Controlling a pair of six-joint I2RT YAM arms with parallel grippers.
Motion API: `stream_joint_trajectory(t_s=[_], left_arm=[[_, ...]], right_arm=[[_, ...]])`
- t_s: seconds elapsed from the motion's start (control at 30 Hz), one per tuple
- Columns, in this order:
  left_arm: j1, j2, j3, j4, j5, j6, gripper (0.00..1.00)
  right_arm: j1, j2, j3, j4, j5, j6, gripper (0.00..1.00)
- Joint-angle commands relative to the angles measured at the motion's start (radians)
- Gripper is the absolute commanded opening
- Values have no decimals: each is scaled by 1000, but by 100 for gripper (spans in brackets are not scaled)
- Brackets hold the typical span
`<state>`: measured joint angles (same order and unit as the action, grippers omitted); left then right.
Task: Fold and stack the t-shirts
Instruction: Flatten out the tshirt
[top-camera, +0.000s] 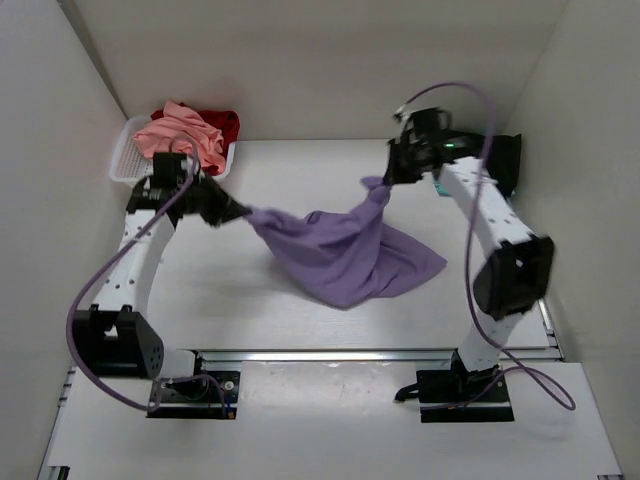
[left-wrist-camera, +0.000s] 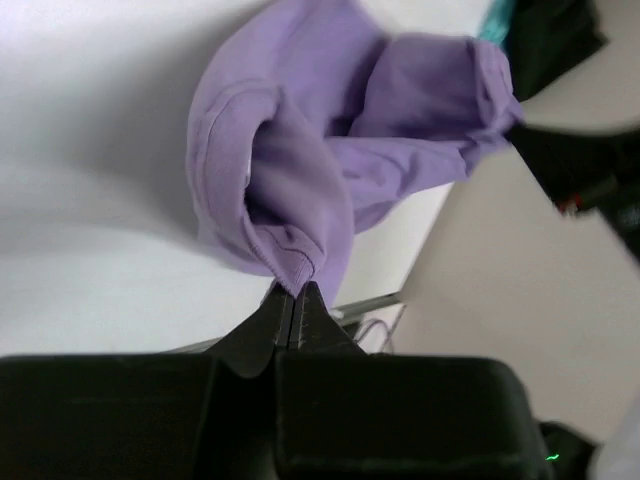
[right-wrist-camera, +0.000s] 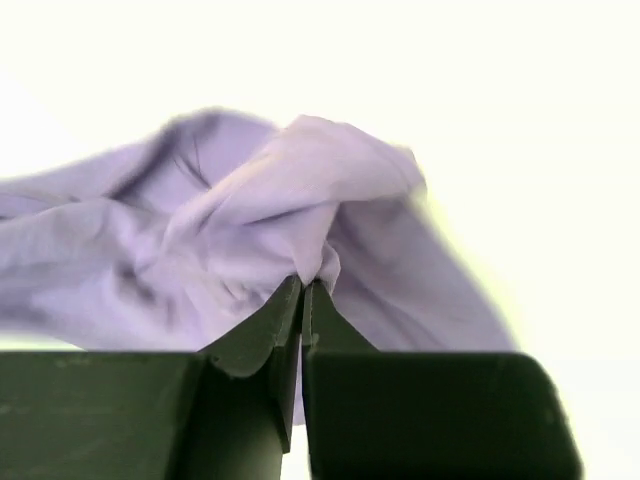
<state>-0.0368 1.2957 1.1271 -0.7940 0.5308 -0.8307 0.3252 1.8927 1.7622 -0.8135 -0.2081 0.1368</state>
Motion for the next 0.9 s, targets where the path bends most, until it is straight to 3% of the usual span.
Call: stream_joint_trajectory(t_s=[0.0, 0.1, 0.23, 0.37, 0.53, 0.63, 0.77, 0.8, 0.83, 0.87], left_arm=[[21, 98, 365, 65, 5, -39, 0], [35, 194, 608, 73, -2, -74, 0], [116, 197, 743, 87, -23, -102, 0], [97, 36, 487, 117, -19, -103, 0], [8, -202, -132, 272, 8, -185, 0], [-5, -265, -330, 239, 41, -167, 0], [26, -312, -472, 118, 28, -55, 0], [31, -320, -490, 102, 14, -30, 4], [32, -325, -530, 99, 18, -19, 21], [29, -325, -564, 102, 15, -13, 32]], right_arm=[[-135, -306, 62, 141, 49, 118, 0], [-257, -430, 36, 178, 20, 165, 0], [-388, -591, -26, 218, -22, 190, 0], [-475, -705, -202, 175, -85, 195, 1], [-459, -881, -533, 140, -142, 237, 1], [-414, -951, -755, 110, -146, 294, 0], [-365, -1017, -901, 10, -114, 340, 1], [-367, -1012, -944, -1, -116, 334, 0], [-371, -1017, -983, -19, -123, 339, 0], [-376, -1017, -1001, -35, -123, 318, 0]])
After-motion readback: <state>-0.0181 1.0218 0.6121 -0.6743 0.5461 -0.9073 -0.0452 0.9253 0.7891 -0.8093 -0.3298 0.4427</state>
